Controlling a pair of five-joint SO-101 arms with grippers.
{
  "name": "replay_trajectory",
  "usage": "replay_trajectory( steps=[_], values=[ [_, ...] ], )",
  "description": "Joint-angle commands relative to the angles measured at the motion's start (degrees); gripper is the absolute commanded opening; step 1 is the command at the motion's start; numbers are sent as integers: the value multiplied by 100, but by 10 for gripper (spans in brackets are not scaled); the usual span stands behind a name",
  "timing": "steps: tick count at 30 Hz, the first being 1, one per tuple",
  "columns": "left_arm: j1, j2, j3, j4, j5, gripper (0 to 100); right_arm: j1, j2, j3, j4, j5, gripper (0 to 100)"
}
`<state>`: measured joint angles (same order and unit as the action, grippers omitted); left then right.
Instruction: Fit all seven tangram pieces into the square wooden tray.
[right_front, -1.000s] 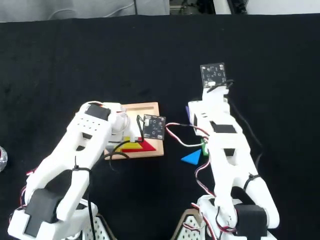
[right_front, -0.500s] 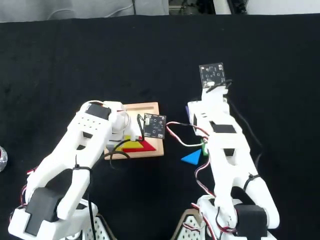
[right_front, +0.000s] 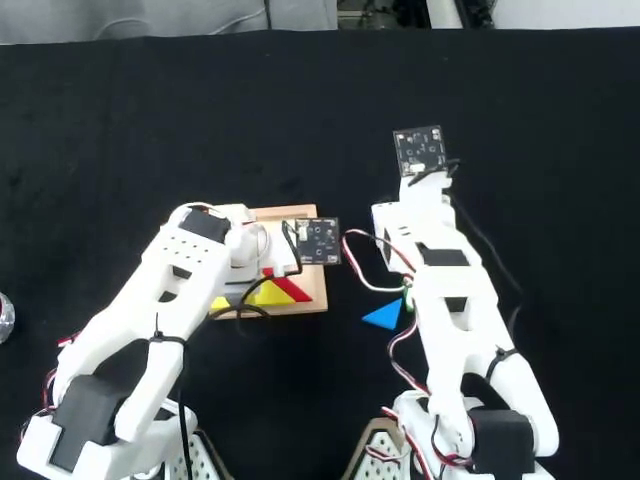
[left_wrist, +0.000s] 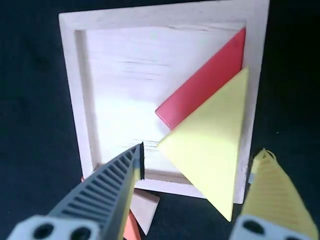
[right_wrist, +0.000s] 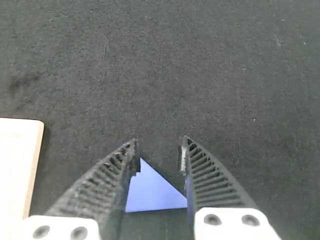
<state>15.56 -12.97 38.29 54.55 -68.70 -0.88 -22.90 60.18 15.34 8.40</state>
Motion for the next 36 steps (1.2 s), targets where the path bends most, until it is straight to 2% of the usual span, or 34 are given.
replay_trajectory(
  steps=[1, 4, 8, 11, 14, 17, 19, 21, 24, 27, 30, 36],
  values=[
    [48, -97, -391, -70, -9, 339, -88, -171, -13, -88, 79, 137],
    [-215, -176, -734, 132, 202, 339, -88, -171, -13, -88, 79, 137],
    [-620, -923, -1007, 1002, 1477, 337, -88, -171, -13, -88, 79, 137],
    [-857, -1679, -910, 1582, 2374, 273, -105, -171, -22, -88, 79, 137],
    [-1059, -2303, -462, 1829, 3165, 179, -114, -180, -22, -62, 79, 137],
    [-1209, -2585, 233, 1846, 3877, 77, -114, -180, -22, -44, 79, 137],
    [-1288, -2585, 611, 1802, 4035, 27, -123, -180, -66, 114, 79, 136],
    [-1376, -2523, 910, 1802, 4123, 33, -149, -180, -180, 352, 79, 119],
    [-1490, -2505, 1200, 1679, 4571, 30, -334, -171, -330, 756, 79, 11],
    [-1429, -2567, 1420, 1521, 5169, 30, -475, -207, -356, 914, 79, 19],
    [-927, -2549, 1710, 1521, 5820, 30, -475, -180, -347, 914, 79, 11],
    [-567, -2523, 1947, 1257, 6048, 30, -484, -180, -330, 914, 79, 11]
  ],
)
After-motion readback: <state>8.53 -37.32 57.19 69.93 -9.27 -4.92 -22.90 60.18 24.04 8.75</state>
